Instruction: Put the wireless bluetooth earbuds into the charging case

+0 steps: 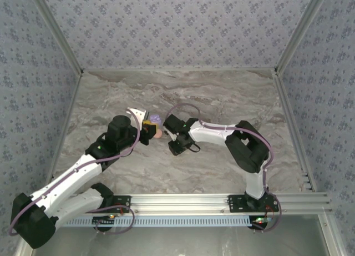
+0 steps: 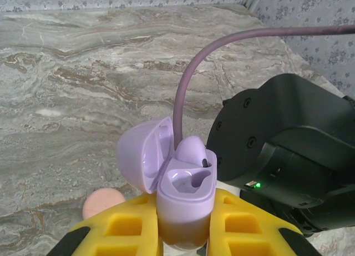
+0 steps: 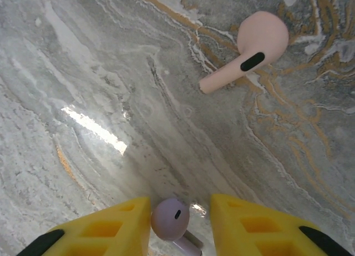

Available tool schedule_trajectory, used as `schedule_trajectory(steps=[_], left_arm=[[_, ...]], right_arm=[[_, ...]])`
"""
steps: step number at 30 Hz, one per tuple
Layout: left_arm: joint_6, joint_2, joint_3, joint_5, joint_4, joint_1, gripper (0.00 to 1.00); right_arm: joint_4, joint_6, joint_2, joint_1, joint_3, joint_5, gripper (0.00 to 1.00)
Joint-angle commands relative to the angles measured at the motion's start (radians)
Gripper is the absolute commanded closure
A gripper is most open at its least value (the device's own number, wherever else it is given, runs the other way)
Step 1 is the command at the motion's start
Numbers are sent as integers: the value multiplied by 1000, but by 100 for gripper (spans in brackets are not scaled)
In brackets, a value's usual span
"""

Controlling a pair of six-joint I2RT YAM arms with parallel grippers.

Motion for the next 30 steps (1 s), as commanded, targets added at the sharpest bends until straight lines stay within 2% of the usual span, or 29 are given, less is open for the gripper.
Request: schedule_trajectory(steps=[1, 10, 25, 30], left_arm=[[10, -18, 4, -3, 6, 3, 87], [13, -20, 8, -4, 1, 3, 87], [16, -11, 12, -1, 4, 3, 87], [15, -4, 10, 3, 11, 3, 87]], right_arm=[[-38, 16, 27, 6, 21, 41, 66], [-38, 108, -19, -63, -33, 112, 75], [-75, 162, -83, -276, -149, 147, 75], [-69, 191, -81, -312, -165, 140, 75]])
